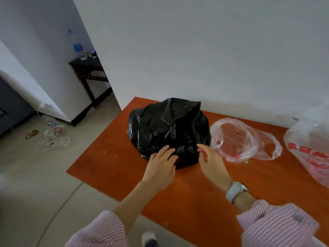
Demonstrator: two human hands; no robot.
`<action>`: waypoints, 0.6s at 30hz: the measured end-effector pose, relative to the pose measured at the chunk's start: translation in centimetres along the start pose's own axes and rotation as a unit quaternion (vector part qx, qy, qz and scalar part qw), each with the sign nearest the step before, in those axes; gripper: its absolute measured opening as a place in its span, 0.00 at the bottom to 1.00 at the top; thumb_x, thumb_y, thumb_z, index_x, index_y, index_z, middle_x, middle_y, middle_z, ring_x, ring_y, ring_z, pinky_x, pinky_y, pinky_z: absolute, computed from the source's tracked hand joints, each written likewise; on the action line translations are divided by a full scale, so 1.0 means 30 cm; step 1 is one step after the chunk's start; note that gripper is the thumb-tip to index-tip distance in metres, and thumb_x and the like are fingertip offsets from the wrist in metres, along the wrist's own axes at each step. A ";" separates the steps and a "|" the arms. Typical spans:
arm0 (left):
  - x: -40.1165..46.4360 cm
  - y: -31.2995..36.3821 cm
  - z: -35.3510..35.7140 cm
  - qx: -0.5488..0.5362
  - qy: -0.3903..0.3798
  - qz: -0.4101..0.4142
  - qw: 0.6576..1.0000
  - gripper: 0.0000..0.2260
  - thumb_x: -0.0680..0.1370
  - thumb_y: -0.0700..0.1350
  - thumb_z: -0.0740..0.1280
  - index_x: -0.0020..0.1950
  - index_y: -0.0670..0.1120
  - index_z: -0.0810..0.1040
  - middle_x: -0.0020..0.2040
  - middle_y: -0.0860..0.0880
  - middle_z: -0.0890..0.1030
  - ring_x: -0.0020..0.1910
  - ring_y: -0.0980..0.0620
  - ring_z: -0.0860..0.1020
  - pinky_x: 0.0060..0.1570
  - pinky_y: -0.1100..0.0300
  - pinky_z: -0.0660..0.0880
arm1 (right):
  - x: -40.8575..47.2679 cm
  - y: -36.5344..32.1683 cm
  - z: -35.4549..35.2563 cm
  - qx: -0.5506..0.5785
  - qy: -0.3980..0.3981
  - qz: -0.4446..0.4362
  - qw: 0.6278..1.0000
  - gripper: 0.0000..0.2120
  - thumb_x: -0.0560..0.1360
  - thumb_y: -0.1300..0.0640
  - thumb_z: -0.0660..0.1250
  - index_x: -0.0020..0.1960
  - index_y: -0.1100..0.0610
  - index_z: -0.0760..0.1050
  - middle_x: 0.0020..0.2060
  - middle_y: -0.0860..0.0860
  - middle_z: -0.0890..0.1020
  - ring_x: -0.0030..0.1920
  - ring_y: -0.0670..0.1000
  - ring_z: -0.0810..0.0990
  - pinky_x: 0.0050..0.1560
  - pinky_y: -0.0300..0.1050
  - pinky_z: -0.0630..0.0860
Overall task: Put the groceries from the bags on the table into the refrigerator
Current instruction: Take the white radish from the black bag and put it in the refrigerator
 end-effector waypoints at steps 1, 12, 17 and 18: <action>0.066 -0.028 0.034 0.033 -0.028 0.027 0.999 0.20 0.81 0.48 0.53 0.73 0.49 0.61 0.76 0.51 0.55 0.75 0.50 0.45 0.71 0.52 0.53 | 0.056 0.014 0.017 -0.011 0.011 0.005 1.000 0.18 0.79 0.61 0.55 0.68 0.57 0.66 0.62 0.54 0.74 0.53 0.49 0.75 0.52 0.42 0.71; 0.598 -0.591 0.167 0.186 -0.072 0.110 0.974 0.26 0.79 0.61 0.44 0.69 0.51 0.68 0.65 0.43 0.73 0.70 0.39 0.62 0.70 0.37 0.48 | 0.610 -0.045 0.269 -0.340 0.024 -0.013 0.940 0.28 0.72 0.59 0.60 0.71 0.51 0.60 0.68 0.58 0.69 0.69 0.62 0.64 0.64 0.67 0.65; 0.721 -0.878 0.183 0.122 -0.089 0.031 0.988 0.28 0.77 0.63 0.47 0.68 0.49 0.69 0.61 0.43 0.76 0.66 0.40 0.68 0.68 0.41 0.59 | 0.817 -0.120 0.356 -0.474 -0.010 -0.076 0.877 0.37 0.68 0.52 0.70 0.72 0.48 0.56 0.72 0.58 0.63 0.71 0.64 0.61 0.63 0.73 0.59; 0.747 -0.900 0.194 0.103 -0.090 0.021 0.990 0.28 0.77 0.63 0.49 0.70 0.49 0.66 0.64 0.43 0.73 0.67 0.41 0.66 0.69 0.43 0.57 | 0.860 -0.124 0.376 -0.483 -0.018 -0.085 0.872 0.38 0.69 0.49 0.70 0.73 0.47 0.55 0.72 0.57 0.63 0.71 0.64 0.61 0.63 0.73 0.60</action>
Point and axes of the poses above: each hand's wrist, its own x-axis towards the middle knuckle, its own z-axis out of the palm, y = z × x, the point moved 10 cm from there along x, towards the middle knuckle
